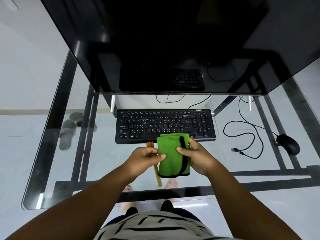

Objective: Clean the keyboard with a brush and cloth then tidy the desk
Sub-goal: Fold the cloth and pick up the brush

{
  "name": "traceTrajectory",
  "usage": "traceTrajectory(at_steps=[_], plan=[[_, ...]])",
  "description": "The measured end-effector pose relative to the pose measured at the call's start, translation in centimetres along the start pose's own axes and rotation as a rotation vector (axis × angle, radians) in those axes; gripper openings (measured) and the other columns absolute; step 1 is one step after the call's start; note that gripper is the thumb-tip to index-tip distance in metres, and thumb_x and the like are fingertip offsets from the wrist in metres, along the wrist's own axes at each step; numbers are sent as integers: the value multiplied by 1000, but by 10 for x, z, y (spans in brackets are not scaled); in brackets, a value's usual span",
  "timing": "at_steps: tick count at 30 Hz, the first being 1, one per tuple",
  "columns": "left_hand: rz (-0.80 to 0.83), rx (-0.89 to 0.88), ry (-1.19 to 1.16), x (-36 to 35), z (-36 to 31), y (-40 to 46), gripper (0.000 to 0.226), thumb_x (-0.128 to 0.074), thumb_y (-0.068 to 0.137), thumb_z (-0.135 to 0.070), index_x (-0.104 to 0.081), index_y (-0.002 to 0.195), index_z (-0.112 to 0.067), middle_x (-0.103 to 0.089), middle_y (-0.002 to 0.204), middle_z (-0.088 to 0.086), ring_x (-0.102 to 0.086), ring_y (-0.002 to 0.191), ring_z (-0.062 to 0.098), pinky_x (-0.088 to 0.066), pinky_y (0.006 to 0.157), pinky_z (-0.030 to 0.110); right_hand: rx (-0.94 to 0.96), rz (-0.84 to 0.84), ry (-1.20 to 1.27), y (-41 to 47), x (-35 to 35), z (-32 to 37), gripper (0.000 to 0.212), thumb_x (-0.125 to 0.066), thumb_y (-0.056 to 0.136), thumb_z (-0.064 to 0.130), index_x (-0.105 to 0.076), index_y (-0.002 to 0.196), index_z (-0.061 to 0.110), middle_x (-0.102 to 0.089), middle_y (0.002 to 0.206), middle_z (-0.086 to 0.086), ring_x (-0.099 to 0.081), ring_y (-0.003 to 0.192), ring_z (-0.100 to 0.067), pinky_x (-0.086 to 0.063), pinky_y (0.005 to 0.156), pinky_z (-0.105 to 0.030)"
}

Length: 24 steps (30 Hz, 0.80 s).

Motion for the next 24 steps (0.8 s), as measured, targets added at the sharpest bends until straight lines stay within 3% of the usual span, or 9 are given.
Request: traceTrajectory(at_steps=[2, 5, 8, 11, 14, 19, 24], plan=[[-7, -2, -48, 3, -1, -1, 23, -79, 78, -20, -72, 95, -5, -70, 83, 6, -63, 71, 8, -47, 65, 14, -4, -4, -2, 1, -5, 1, 41, -58, 91, -3, -52, 130, 7, -63, 127, -19, -61, 117, -35, -53, 94, -47], [-36, -16, -102, 9, -1, -5, 19, -76, 80, -9, -69, 92, 2, -74, 96, 12, -68, 90, 18, -52, 77, 20, -17, 0, -2, 3, -16, 2, 38, -58, 92, -2, -54, 128, 9, -66, 124, -15, -63, 115, -32, -53, 94, -48], [-82, -35, -192, 20, -2, -11, 29, -71, 75, -14, -63, 95, 4, -70, 93, 13, -64, 91, 22, -49, 85, 34, -33, 12, 4, 5, -29, -1, 28, -55, 95, 1, -60, 120, 11, -71, 113, -9, -67, 105, -25, -53, 93, -45], [-75, 9, -339, 38, 0, -19, 35, -60, 70, -15, -61, 103, -4, -68, 99, 12, -62, 96, 27, -46, 90, 46, -57, -15, -117, 8, -41, -7, 12, -52, 98, 7, -62, 102, 12, -67, 94, -7, -66, 78, -22, -56, 78, -36], [-72, 72, -364, 62, 9, -27, 39, -58, 72, -18, -63, 110, -12, -66, 110, 14, -61, 104, 32, -43, 98, 55, -75, -164, -276, 11, -46, -16, 8, -56, 97, 12, -61, 100, 9, -67, 88, -10, -65, 66, -22, -52, 62, -27], [-109, 174, -463, 87, 29, -34, 51, -62, 72, -22, -56, 120, -8, -57, 129, 23, -52, 123, 43, -37, 103, 61, -66, -324, -682, 18, -54, -41, 27, -73, 83, 38, -60, 90, 15, -71, 79, -4, -70, 62, -17, -53, 61, -30], [-73, 205, -408, 86, 37, -38, 48, -73, 74, -13, -60, 120, -14, -67, 119, 15, -63, 113, 36, -43, 101, 61, -38, -291, -1043, 21, -66, -49, 45, -81, 65, 52, -55, 86, 23, -67, 71, 4, -64, 65, -12, -45, 56, -26]])
Point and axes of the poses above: each hand's wrist, its own y-axis towards the middle knuckle, its own x-axis out of the back of the hand, z = x × y, the point moved 1 cm from there along y, towards the middle knuckle
